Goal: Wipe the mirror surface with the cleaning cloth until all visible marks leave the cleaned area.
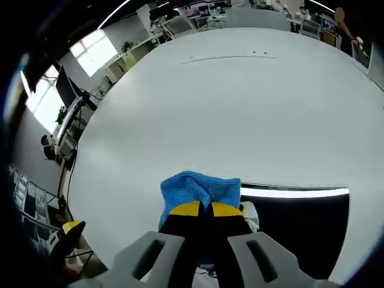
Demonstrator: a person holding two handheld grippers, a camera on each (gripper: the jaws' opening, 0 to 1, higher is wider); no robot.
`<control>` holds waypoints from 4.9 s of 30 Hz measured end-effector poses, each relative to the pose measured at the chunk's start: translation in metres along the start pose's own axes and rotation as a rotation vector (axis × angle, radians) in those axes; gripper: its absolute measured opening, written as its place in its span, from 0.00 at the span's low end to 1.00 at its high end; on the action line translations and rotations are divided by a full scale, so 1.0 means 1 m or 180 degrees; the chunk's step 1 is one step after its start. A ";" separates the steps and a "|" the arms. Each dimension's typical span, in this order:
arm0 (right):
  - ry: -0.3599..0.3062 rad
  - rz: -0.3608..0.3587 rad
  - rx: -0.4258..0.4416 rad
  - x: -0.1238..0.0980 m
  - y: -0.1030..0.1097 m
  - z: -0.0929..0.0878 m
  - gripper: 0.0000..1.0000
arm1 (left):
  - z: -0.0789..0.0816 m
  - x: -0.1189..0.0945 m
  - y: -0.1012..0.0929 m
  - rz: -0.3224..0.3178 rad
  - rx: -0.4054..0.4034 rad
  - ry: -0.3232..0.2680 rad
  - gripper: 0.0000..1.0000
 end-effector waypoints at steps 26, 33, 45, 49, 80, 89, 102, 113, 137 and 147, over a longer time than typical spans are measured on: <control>0.0046 0.0094 -0.0005 -0.007 -0.012 0.002 0.00 | 0.000 -0.002 0.000 0.0050 0.0083 0.0009 0.99; 0.0052 0.0060 0.0018 -0.010 -0.028 0.003 0.00 | 0.000 -0.001 -0.002 0.0027 0.0133 0.0001 0.99; 0.0014 -0.0041 0.0088 -0.012 -0.044 0.003 0.00 | -0.001 -0.001 -0.001 0.0009 0.0115 0.0020 0.99; -0.0034 -0.0094 0.0095 -0.014 -0.043 0.001 0.00 | -0.001 -0.001 -0.001 0.0004 0.0138 0.0014 0.99; -0.0081 -0.0018 0.0201 -0.019 -0.022 -0.051 0.00 | -0.001 -0.003 0.001 0.0027 0.0142 -0.0029 0.99; -0.0008 0.0081 0.0265 -0.025 -0.018 -0.066 0.00 | 0.000 -0.002 0.001 0.0025 0.0129 -0.0031 0.99; 0.0053 0.0102 0.0127 -0.030 -0.014 -0.086 0.00 | 0.001 -0.002 0.000 0.0000 0.0109 -0.0037 0.99; 0.0067 0.0140 -0.0012 -0.033 -0.009 -0.102 0.00 | 0.000 -0.001 -0.001 -0.0024 0.0135 -0.0004 0.99; 0.0181 0.0372 -0.0141 -0.035 -0.007 -0.114 0.00 | -0.002 -0.003 0.009 0.0092 -0.0199 0.0012 0.99; 0.0170 0.0495 0.0039 -0.039 -0.020 -0.114 0.00 | 0.005 -0.019 0.013 0.0137 -0.0460 -0.0081 0.99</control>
Point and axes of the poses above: the point that each gripper's makers call its tool centre point, and the gripper's own axes: x roughly forward along the fingers, y roughly to its left, z roughly out of its top, the point moved 3 cm from there along -x, roughly backward along the fingers, and after that the axes turned 13 degrees about y, right-handed, at the moved point
